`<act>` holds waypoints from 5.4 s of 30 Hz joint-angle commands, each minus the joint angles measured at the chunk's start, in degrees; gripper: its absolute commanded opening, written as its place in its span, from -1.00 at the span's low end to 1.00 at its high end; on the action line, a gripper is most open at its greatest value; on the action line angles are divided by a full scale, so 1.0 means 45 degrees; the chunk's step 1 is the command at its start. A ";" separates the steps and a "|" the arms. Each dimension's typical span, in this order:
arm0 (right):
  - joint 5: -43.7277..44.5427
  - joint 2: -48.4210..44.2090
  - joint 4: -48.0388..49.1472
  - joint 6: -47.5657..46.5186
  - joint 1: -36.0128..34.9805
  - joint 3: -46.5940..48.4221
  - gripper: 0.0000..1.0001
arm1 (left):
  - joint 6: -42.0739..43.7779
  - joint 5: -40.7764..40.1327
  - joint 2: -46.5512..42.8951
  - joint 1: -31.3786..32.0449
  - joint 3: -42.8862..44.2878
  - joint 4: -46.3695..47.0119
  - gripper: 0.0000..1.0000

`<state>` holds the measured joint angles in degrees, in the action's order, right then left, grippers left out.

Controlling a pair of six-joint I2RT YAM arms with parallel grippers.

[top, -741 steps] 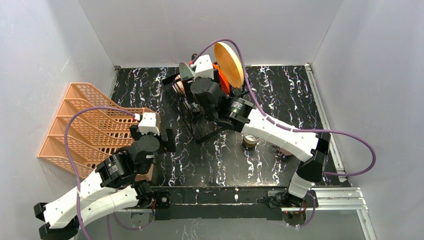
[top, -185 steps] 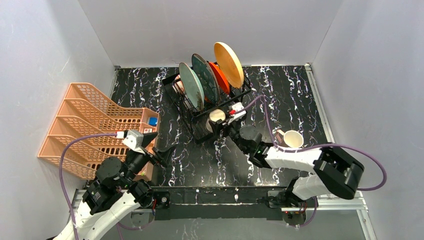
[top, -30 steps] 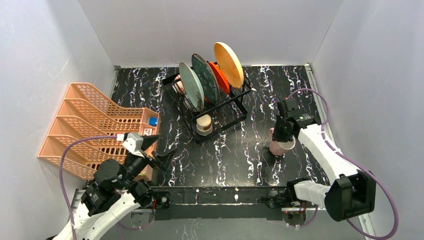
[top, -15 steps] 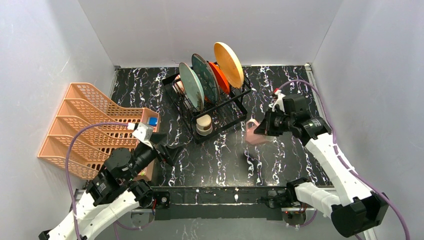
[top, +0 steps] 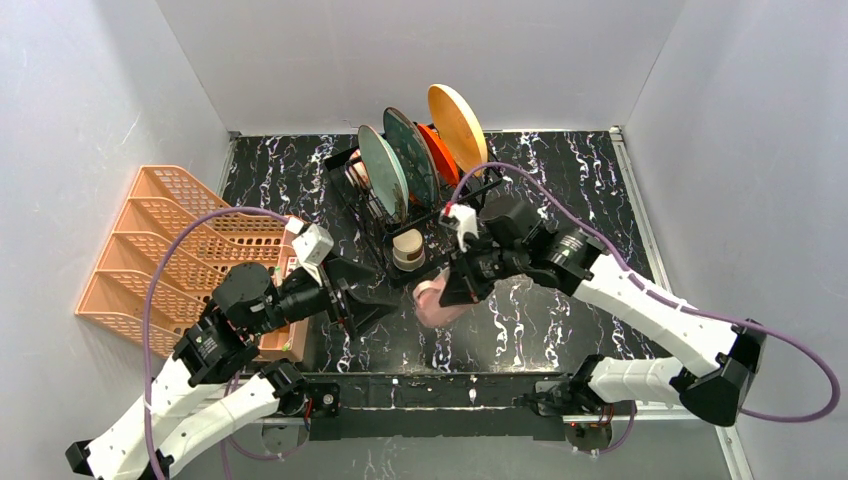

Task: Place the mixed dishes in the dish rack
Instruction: Pick up the cup at the center of the board.

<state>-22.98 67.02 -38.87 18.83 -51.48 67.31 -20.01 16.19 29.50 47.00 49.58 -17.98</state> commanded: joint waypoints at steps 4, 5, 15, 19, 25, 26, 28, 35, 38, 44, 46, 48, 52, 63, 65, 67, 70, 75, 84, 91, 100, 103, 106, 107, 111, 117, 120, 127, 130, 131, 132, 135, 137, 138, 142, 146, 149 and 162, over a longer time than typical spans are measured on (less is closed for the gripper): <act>-0.0139 0.0480 0.1474 -0.0652 -0.2334 0.1697 -0.97 | -0.0585 0.3066 0.0810 0.0051 0.0431 0.0033 0.84; 0.0089 0.0521 0.1429 -0.0886 -0.2693 0.1770 -0.97 | -0.0623 0.3398 0.0858 0.0059 0.0417 0.0033 0.84; 0.3368 0.0483 0.0945 -0.5055 -0.7148 0.1534 -0.97 | -0.1223 0.3712 0.1225 0.0045 0.0596 -0.0994 0.70; 0.3944 0.0092 0.1558 -0.6595 -0.8060 0.0769 -0.97 | -0.1098 0.3354 0.1127 0.0045 0.0565 -0.1728 0.64; 0.4331 0.0457 0.1281 -0.9104 -0.9192 0.0850 -0.97 | -0.0811 0.3455 0.1536 0.0043 0.0626 -0.2617 0.56; 0.4383 0.0682 0.0975 -0.9394 -0.9285 0.1127 -0.97 | -0.0734 0.3554 0.1683 0.0053 0.0681 -0.2696 0.54; 0.4561 0.1108 0.0512 -0.9855 -0.9461 0.1678 -0.97 | -0.0480 0.3743 0.1966 0.0045 0.0787 -0.2954 0.52; 0.4593 0.2101 -0.0510 -1.1041 -0.9662 0.3027 -0.97 | 0.0968 0.4428 0.3266 0.0053 0.1500 -0.4829 0.34; 0.4554 0.2366 -0.0878 -1.1288 -0.9668 0.3440 -0.97 | 0.1571 0.4444 0.3704 0.0088 0.1905 -0.5810 0.26; 0.4380 0.3060 -0.1369 -1.1782 -0.9670 0.4212 -0.97 | 0.1978 0.3896 0.4449 0.0804 0.2124 -0.6620 0.00; 0.4449 0.3364 -0.1750 -1.1881 -0.9666 0.4611 -0.97 | 0.2173 0.3527 0.4647 0.0965 0.2291 -0.6917 -0.09; 0.4518 0.3570 -0.1941 -1.1913 -0.9640 0.4898 -0.97 | 0.2273 0.3120 0.4870 0.1131 0.2451 -0.7251 -0.17; 0.4331 0.3898 -0.2213 -1.1818 -0.9505 0.5402 -0.97 | 0.2327 0.2278 0.5270 0.1342 0.2711 -0.7784 -0.33; 0.3054 0.6004 -0.3517 -1.1331 -0.7531 0.7780 -0.97 | 0.2520 0.0946 0.6523 0.2272 0.2897 -0.8547 -0.84; 0.2767 0.6294 -0.3676 -1.1308 -0.7104 0.8048 -0.97 | 0.2565 0.0764 0.6734 0.2456 0.2858 -0.8658 -0.99; 0.2533 0.6461 -0.3692 -1.1332 -0.6798 0.8188 -0.97 | 0.2581 0.0687 0.6849 0.2620 0.2744 -0.8674 -1.00; 0.2496 0.6529 -0.3455 -1.1409 -0.6537 0.8197 -0.97 | 0.2643 0.0595 0.6964 0.2736 0.2691 -0.8712 -1.00; 0.3234 0.6439 -0.2919 -1.1324 -0.6229 0.8049 -0.85 | 0.2736 0.0396 0.7078 0.2758 0.2746 -0.8715 -1.00; 0.4271 0.4616 -0.0610 -1.1153 -0.6081 0.5742 -0.05 | 0.2647 0.0359 0.6658 0.2757 0.2378 -0.8200 -1.00; 0.4679 0.3567 -0.0083 -1.0875 -0.6049 0.4971 0.15 | 0.2296 -0.0077 0.6388 0.2740 0.2170 -0.7631 -1.00; 0.5998 0.1282 0.1097 -0.9505 -0.6059 0.2876 0.25 | 0.1691 -0.0884 0.6078 0.2730 0.1582 -0.6625 -1.00; 0.7237 0.0458 0.1778 -0.8161 -0.6058 0.2098 0.30 | 0.1327 -0.1119 0.5754 0.2709 0.1342 -0.6036 -1.00; 0.8623 -0.0647 0.2401 -0.6892 -0.6042 0.1168 0.43 | 0.0986 -0.1622 0.5404 0.2588 0.1208 -0.5660 -1.00; 0.8633 -0.1218 0.2651 -0.6437 -0.6035 0.0808 0.50 | 0.0848 -0.1741 0.5250 0.2514 0.1169 -0.5432 -1.00; 0.9096 -0.2739 0.3728 -0.5061 -0.6038 -0.0813 0.73 | -0.0046 -0.2217 0.4598 0.2340 0.1084 -0.4522 -1.00; 1.0772 -0.4336 0.4427 -0.2776 -0.6058 -0.2559 0.97 | -0.1437 -0.3368 0.3580 0.2311 0.0886 -0.2973 -1.00; 1.1386 -0.5098 0.4586 -0.1403 -0.6051 -0.3168 0.97 | -0.1913 -0.4298 0.2895 0.2318 0.0657 -0.2351 -1.00; 1.3324 -0.7248 0.5047 0.3221 -0.6036 -0.4435 0.97 | -0.2834 -0.5714 0.0737 0.2309 -0.0277 -0.0250 -1.00; 1.3500 -0.8095 0.5656 0.4967 -0.6042 -0.5057 0.97 | -0.3229 -0.5927 -0.0190 0.2318 -0.0991 0.1097 -1.00; 1.3439 -0.8239 0.5914 0.5446 -0.6033 -0.5258 0.97 | -0.3361 -0.5997 -0.0493 0.2312 -0.1235 0.1523 -1.00; 1.3383 -0.8327 0.6206 0.5857 -0.6046 -0.5461 0.97 | -0.3480 -0.6067 -0.0765 0.2309 -0.1468 0.1938 -1.00; 1.3123 -0.8328 0.7237 0.6948 -0.6027 -0.5971 0.97 | -0.3777 -0.6138 -0.1533 0.2309 -0.2060 0.3151 -1.00; 1.3019 -0.8251 0.8031 0.7701 -0.6045 -0.6285 0.97 | -0.3968 -0.6101 -0.1961 0.2312 -0.2416 0.3886 -1.00; 1.2937 -0.8212 0.8614 0.7978 -0.6035 -0.6512 0.97 | -0.4056 -0.6112 -0.2167 0.2309 -0.2599 0.4460 -1.00; 1.2680 -0.7881 1.1195 0.9027 -0.6043 -0.7459 0.97 | -0.4346 -0.6133 -0.3011 0.2314 -0.3436 0.5987 -1.00; 1.2549 -0.7168 1.3185 1.0146 -0.6051 -0.7962 0.97 | -0.4495 -0.5976 -0.3535 0.2313 -0.4260 0.7660 -1.00; 1.2480 -0.6386 1.4419 1.0554 -0.6027 -0.8048 0.97 | -0.4684 -0.6027 -0.3732 0.2309 -0.4825 0.9114 -1.00; 1.0487 -0.4922 1.8402 0.8169 -0.6025 -0.8227 0.97 | -0.6720 -0.7456 -0.4264 0.2309 -0.5386 0.9606 -1.00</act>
<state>26.74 45.15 34.52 59.33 -78.74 31.05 -43.51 -11.86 13.04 57.54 25.89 16.58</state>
